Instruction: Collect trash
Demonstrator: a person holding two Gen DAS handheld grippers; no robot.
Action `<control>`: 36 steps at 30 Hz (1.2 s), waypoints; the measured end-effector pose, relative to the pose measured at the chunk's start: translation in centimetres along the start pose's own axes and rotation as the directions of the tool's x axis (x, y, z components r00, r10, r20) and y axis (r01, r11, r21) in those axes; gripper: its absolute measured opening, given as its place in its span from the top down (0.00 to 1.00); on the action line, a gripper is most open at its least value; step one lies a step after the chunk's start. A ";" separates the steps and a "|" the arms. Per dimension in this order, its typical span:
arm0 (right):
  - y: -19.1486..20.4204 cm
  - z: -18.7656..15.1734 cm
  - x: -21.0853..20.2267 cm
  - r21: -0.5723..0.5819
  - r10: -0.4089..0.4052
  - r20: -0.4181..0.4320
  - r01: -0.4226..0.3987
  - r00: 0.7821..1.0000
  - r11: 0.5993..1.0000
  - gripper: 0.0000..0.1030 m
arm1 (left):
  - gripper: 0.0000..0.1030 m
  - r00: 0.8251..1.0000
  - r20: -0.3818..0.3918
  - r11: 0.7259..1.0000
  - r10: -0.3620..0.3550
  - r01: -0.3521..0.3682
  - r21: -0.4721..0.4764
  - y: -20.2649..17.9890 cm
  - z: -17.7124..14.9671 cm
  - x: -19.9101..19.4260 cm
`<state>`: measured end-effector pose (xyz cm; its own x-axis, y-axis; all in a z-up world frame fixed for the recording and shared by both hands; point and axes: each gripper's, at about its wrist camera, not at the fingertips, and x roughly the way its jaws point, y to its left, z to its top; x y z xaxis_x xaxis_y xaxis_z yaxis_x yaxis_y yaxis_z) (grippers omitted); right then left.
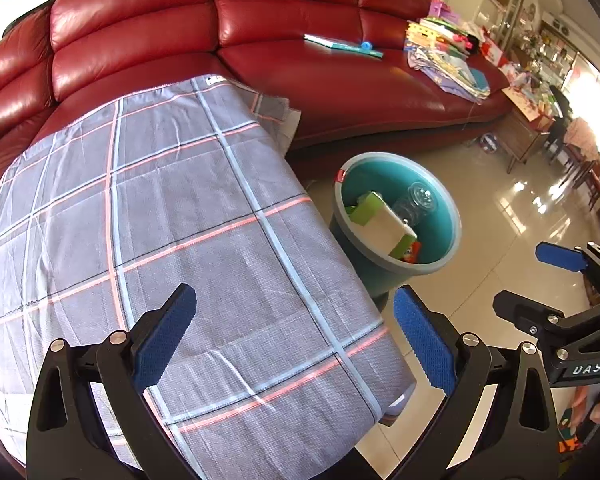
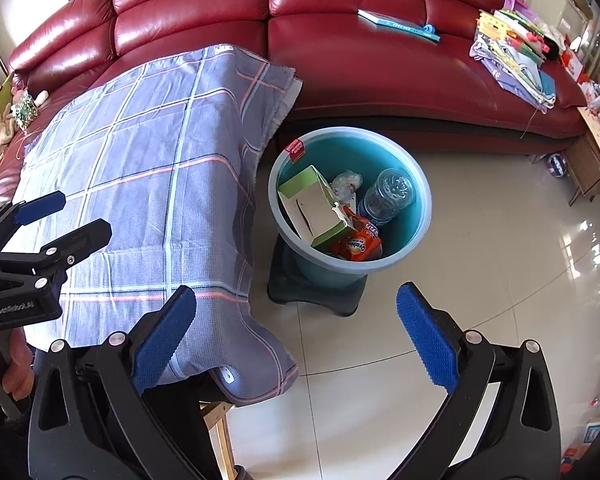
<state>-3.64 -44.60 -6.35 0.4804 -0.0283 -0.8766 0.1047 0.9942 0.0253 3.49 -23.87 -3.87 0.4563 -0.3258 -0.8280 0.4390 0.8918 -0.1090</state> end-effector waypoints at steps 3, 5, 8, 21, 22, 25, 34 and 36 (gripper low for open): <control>-0.4 0.1 0.3 0.010 -0.003 -0.005 0.003 1.000 1.000 0.06 | 0.04 1.000 -0.004 1.000 -0.014 0.014 0.011 -0.2 0.0 0.2; -0.7 0.1 0.4 0.018 -0.005 -0.007 0.005 1.000 1.000 0.06 | 0.04 1.000 -0.002 1.000 -0.003 0.003 0.018 -0.4 0.1 0.3; -1.0 0.2 0.5 0.018 -0.017 -0.007 0.017 1.000 1.000 0.06 | 0.04 1.000 -0.007 1.000 0.003 -0.003 0.019 -0.6 0.2 0.6; -1.9 0.1 0.9 0.022 -0.042 -0.012 0.043 0.999 0.999 0.06 | 0.04 0.999 -0.012 0.998 0.043 -0.042 0.041 -1.4 0.4 1.0; -1.9 0.1 0.9 0.022 -0.043 -0.013 0.043 0.999 0.999 0.06 | 0.04 0.999 -0.013 0.998 0.043 -0.042 0.041 -1.5 0.4 1.0; -2.0 0.1 1.0 0.021 -0.048 -0.015 0.048 0.999 0.999 0.06 | 0.04 0.999 -0.014 0.998 0.043 -0.042 0.044 -1.5 0.4 1.1; -1.9 0.4 1.2 0.009 -0.067 -0.021 0.068 0.997 0.998 0.06 | 0.04 0.999 -0.015 0.998 0.041 -0.040 0.046 -1.6 0.7 1.0; -1.9 0.4 1.2 0.005 -0.070 -0.022 0.070 0.997 0.998 0.06 | 0.04 0.999 -0.020 0.999 0.036 -0.035 0.041 -1.6 0.8 1.1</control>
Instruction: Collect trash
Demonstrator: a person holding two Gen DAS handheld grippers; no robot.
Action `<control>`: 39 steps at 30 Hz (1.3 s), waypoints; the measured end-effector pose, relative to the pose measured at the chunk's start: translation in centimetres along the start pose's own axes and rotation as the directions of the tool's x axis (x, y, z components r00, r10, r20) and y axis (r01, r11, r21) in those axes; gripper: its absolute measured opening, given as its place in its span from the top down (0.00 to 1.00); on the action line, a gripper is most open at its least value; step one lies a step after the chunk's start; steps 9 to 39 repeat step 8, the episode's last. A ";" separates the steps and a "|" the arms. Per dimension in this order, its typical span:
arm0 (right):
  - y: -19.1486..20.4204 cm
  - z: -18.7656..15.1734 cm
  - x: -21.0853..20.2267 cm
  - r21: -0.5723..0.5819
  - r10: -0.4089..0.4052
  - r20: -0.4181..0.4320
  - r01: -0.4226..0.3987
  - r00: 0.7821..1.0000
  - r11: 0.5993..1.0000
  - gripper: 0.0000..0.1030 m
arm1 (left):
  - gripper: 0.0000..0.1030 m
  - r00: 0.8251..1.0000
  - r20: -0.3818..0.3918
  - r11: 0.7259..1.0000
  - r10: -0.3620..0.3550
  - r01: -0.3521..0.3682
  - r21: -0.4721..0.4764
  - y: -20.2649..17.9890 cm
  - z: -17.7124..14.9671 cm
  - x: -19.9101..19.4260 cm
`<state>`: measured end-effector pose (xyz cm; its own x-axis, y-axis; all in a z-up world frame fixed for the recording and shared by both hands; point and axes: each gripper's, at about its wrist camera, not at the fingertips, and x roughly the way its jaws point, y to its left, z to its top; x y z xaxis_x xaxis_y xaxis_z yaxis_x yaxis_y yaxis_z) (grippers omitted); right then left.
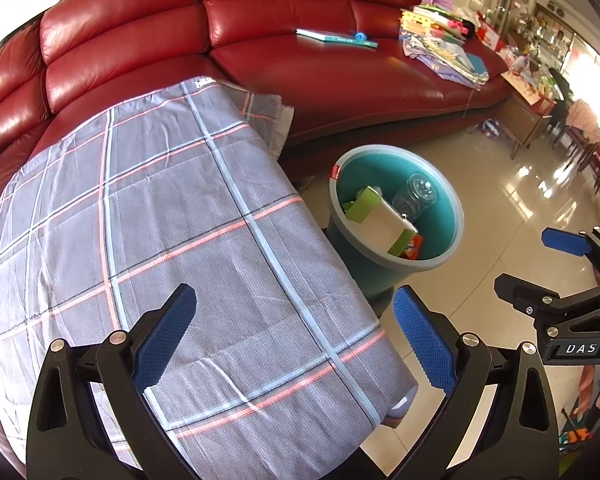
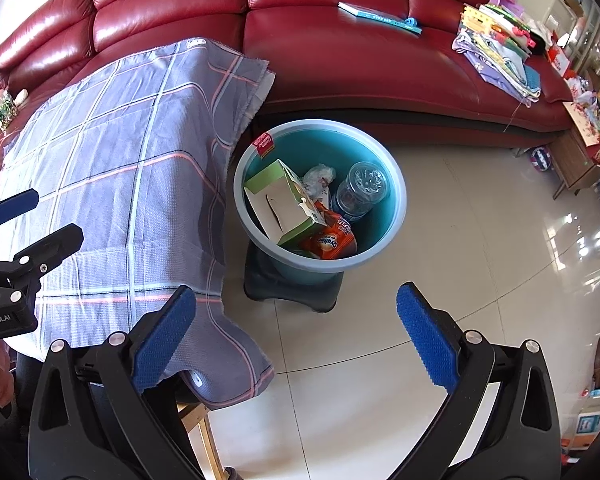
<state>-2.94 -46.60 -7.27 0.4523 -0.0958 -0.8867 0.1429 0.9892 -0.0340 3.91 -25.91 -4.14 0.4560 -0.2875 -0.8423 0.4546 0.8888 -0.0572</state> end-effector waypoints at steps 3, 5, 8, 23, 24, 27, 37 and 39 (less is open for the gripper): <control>0.0 0.0 0.1 -0.006 -0.008 -0.004 0.008 1.000 1.000 0.06 | 0.04 1.000 -0.008 1.000 0.000 -0.001 -0.007 0.2 0.1 0.1; 0.1 0.0 0.1 -0.008 -0.015 -0.010 0.014 1.000 1.000 0.06 | 0.04 1.000 -0.014 1.000 0.004 -0.004 -0.021 0.4 0.1 0.2; 0.1 0.1 0.0 -0.009 -0.026 -0.006 0.026 1.000 1.000 0.06 | 0.04 0.999 -0.028 0.999 -0.015 0.014 -0.034 0.7 0.0 0.6; 0.1 0.1 0.0 -0.009 -0.026 -0.006 0.026 1.000 1.000 0.06 | 0.04 0.999 -0.028 0.999 -0.015 0.014 -0.034 0.7 0.0 0.6; 0.1 0.1 0.0 -0.009 -0.026 -0.006 0.026 1.000 1.000 0.06 | 0.04 0.999 -0.028 0.999 -0.015 0.014 -0.034 0.7 0.0 0.6; 0.1 0.1 0.0 -0.009 -0.026 -0.006 0.026 1.000 1.000 0.06 | 0.04 0.999 -0.028 0.999 -0.015 0.014 -0.034 0.7 0.0 0.6; 0.1 0.1 0.0 -0.009 -0.026 -0.006 0.026 1.000 1.000 0.06 | 0.04 0.999 -0.028 0.999 -0.015 0.014 -0.034 0.7 0.0 0.6; 0.1 0.1 0.0 -0.009 -0.026 -0.006 0.026 1.000 1.000 0.06 | 0.04 0.999 -0.028 0.999 -0.015 0.014 -0.034 0.7 0.0 0.6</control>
